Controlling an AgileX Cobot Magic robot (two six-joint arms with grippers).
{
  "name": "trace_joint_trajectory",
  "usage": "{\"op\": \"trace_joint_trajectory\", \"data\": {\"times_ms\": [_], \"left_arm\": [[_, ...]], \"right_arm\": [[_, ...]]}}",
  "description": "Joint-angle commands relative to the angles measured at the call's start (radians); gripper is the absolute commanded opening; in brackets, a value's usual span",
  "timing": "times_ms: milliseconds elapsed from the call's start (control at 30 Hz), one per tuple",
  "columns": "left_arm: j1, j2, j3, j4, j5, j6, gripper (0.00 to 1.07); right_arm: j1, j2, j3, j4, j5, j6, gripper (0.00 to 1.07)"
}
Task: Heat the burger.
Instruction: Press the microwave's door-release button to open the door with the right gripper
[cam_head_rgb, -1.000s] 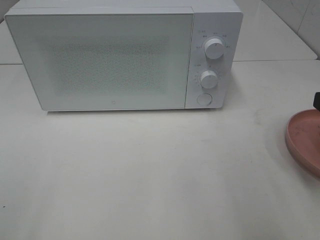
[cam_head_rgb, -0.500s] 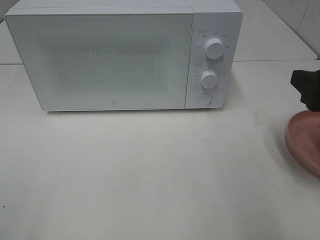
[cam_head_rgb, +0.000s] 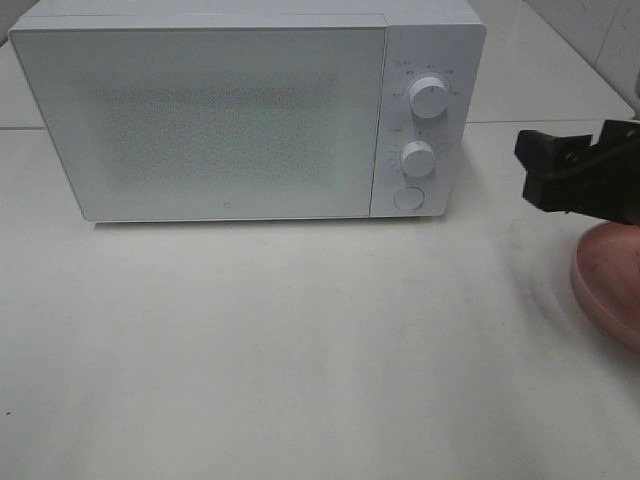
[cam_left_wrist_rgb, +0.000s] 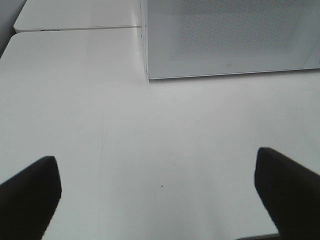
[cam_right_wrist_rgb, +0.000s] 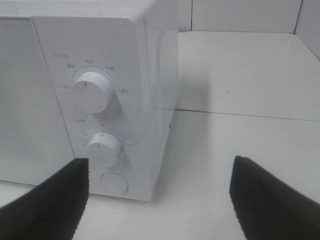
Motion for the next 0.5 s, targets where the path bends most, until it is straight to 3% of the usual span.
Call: {"op": "trace_joint_trajectory", "data": {"times_ms": [33,100,267,500], "left_arm": [[-0.002,-0.019,0.003,-0.002,-0.005,-0.004,1.0],[-0.002,-0.019,0.003,-0.002,-0.005,-0.004,1.0],[-0.002,-0.019,0.003,-0.002,-0.005,-0.004,1.0],[-0.002,-0.019,0.003,-0.002,-0.005,-0.004,1.0]], "right_arm": [[0.059,0.044,0.0,0.091,-0.079,-0.07,0.75],[0.118,0.115,0.0,0.209,-0.147,-0.123,0.75],[0.203,0.219,0.0,0.36,-0.272,-0.135,0.75],[0.314,0.337,0.0,0.448,-0.433,-0.134,0.75]]}}
